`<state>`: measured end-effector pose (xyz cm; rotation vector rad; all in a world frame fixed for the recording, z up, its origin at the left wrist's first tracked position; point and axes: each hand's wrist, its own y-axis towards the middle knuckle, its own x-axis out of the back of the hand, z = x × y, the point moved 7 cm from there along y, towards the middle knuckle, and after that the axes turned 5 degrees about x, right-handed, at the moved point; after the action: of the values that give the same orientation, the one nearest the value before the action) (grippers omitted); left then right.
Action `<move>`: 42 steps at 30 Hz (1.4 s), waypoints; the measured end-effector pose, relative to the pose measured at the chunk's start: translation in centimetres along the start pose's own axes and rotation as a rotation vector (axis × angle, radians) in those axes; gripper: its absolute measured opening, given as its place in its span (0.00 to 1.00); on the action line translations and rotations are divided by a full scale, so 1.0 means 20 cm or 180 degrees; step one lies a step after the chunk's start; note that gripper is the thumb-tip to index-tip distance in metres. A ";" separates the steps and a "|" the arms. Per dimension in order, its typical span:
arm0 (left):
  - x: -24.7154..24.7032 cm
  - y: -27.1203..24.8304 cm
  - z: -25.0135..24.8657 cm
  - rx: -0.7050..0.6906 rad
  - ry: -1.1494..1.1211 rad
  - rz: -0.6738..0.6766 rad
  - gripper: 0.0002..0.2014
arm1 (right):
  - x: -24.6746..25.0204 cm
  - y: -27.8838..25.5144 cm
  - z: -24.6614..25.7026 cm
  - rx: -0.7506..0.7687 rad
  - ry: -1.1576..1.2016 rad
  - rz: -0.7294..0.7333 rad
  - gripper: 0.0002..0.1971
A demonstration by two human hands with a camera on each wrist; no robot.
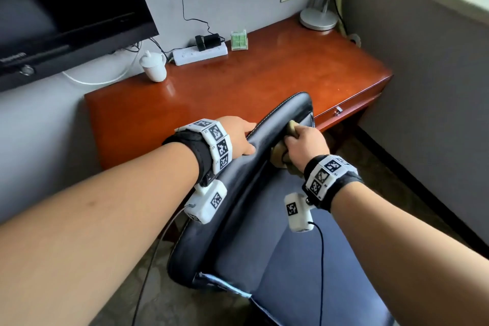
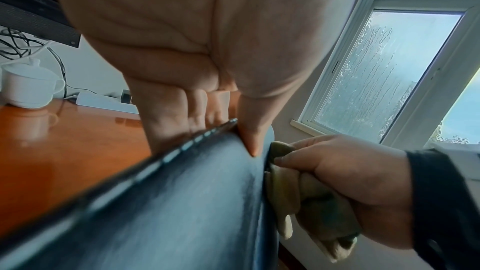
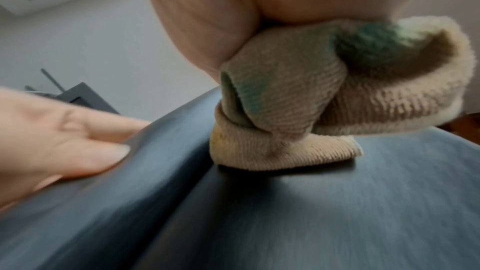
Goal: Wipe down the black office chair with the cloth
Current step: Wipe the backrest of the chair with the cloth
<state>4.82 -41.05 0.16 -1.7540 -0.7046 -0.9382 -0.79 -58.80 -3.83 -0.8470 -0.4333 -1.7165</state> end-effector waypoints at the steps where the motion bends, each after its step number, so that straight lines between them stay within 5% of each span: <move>1: 0.00 0.00 0.00 -0.0031 0.0012 -0.0022 0.38 | -0.02 -0.06 0.03 0.0059 -0.0096 0.0050 0.04; 10: -0.07 -0.35 0.15 -0.0248 -0.0270 -0.0148 0.37 | -0.26 -0.59 0.21 0.0495 -0.0312 0.0344 0.05; 15: -0.38 -0.68 0.39 0.0240 -0.1132 0.1258 0.25 | -0.34 -0.84 0.32 0.0329 -0.0304 0.0494 0.07; 17: -0.50 -0.78 0.44 0.0231 -0.1127 0.1432 0.20 | -0.36 -0.94 0.35 0.0130 -0.0150 0.0579 0.10; 28: -0.61 -1.09 0.41 -0.0102 -0.1279 0.0659 0.27 | -0.38 -1.46 0.33 -0.0021 0.0003 0.0893 0.10; 34: -0.64 -1.21 0.42 0.0093 -0.2047 0.0534 0.24 | -0.45 -1.65 0.19 0.0661 -0.0377 0.0942 0.07; 38: -0.71 -1.27 0.43 0.0305 -0.2834 0.0348 0.24 | -0.50 -1.75 0.16 0.1338 -0.1065 0.1283 0.09; 42: -0.85 -1.39 0.44 0.0667 -0.2849 0.0189 0.31 | -0.41 -1.82 0.10 0.1878 -0.1280 0.1836 0.10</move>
<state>-24.17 -23.94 -2.56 -1.9558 -1.2434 0.0235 -33.39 -40.42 -3.63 -0.7717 -0.8242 -0.8144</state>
